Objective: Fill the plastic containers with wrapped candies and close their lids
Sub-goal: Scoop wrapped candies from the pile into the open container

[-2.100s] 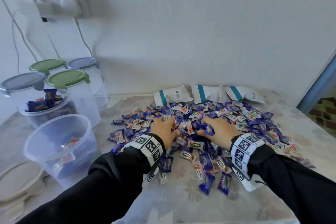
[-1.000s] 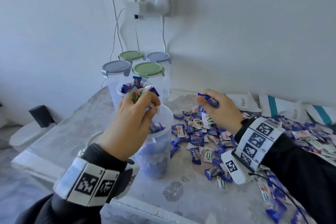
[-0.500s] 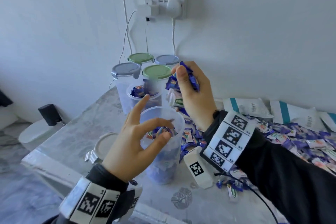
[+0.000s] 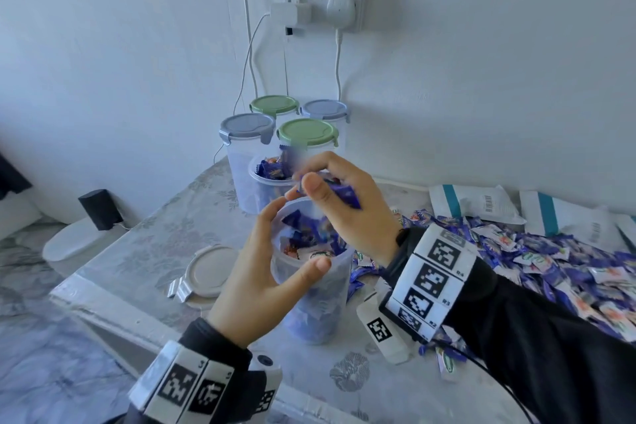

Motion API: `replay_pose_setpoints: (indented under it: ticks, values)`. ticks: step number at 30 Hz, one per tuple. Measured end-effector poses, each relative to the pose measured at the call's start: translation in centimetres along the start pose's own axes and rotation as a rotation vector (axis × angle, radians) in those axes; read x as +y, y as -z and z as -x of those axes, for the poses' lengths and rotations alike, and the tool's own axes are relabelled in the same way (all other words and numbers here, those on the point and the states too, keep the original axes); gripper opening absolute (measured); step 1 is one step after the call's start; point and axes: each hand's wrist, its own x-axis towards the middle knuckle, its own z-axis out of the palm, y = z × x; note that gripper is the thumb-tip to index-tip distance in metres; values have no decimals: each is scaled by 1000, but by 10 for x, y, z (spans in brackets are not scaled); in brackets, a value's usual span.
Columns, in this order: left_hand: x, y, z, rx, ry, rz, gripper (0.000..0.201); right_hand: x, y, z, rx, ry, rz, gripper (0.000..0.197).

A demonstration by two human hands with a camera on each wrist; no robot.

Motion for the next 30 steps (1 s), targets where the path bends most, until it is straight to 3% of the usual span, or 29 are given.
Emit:
replay_pose_setpoints:
  ticks: [7,11,15,19,21,23,27,30]
  values:
    - [-2,1,0,7,21,34,91,-1,9,3,-325,-92,104,70]
    - [-1,1,1,18,69,12,94,-6,16,9,-465,-192,124,57]
    - [7,-1,3,69,37,-172,81,-8,33,24,-388,-231,100,68]
    - [27,-13,5,217,-237,-394,63,-16,60,60,-195,-366,200,43]
    - [39,-28,10,311,-362,-340,48,-22,74,89,-104,-432,229,43]
    - [46,-50,20,262,-418,-208,34,-23,85,125,-11,-504,267,38]
    - [28,-106,41,7,-174,3,30,-19,101,204,176,-676,394,34]
    - [2,-144,54,-80,72,-41,47,-15,106,260,293,-749,574,32]
